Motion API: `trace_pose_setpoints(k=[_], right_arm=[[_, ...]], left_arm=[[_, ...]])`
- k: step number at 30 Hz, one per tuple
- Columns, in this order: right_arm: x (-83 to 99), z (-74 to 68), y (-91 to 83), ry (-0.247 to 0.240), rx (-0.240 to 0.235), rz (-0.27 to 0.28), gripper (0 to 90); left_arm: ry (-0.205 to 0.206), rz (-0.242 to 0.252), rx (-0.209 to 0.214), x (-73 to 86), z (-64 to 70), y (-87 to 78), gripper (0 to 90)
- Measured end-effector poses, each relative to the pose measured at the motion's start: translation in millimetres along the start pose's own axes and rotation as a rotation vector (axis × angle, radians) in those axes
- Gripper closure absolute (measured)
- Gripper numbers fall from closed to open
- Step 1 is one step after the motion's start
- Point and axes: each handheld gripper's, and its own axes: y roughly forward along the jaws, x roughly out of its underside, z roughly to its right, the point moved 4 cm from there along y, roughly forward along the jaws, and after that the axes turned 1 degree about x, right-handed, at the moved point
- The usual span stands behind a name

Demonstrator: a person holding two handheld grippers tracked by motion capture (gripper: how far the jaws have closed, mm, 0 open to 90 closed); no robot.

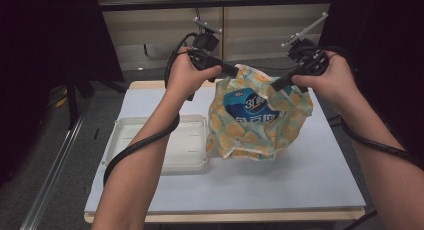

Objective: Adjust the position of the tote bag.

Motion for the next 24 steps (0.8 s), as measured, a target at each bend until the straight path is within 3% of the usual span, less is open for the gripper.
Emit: trace_pose_setpoints(k=[3, 10, 14, 17, 21, 23, 24], right_arm=[[-2.7, 10.4, -6.4, 0.018, 0.017, 0.028, 90.0], [0.0, 29.1, -1.6, 0.050, 0.070, 0.016, 90.0], [2.0, 34.6, 3.1, 0.061, 0.082, 0.031, 90.0], [1.2, 37.1, 5.5, 0.054, 0.103, 0.027, 90.0], [3.0, 42.7, 7.3, 0.069, 0.123, 0.012, 90.0], [5.4, 45.7, 6.3, 0.077, 0.125, 0.012, 90.0], [6.2, 46.4, 6.3, 0.077, 0.119, 0.016, 90.0]], left_arm=[[-0.012, -0.016, 0.012, 2.8, -2.0, 6.3, 90.0], [-0.025, -0.046, 0.034, 8.7, -6.8, 25.1, 90.0], [-0.048, -0.040, 0.021, 9.7, -11.9, 31.0, 90.0], [-0.038, -0.048, -0.008, 9.1, -12.4, 34.8, 89.6], [-0.031, -0.038, -0.034, 8.6, -12.5, 34.2, 79.6], [-0.043, -0.045, -0.014, 10.1, -13.3, 32.7, 77.7], [-0.046, -0.051, -0.028, 11.7, -13.1, 31.0, 76.8]])
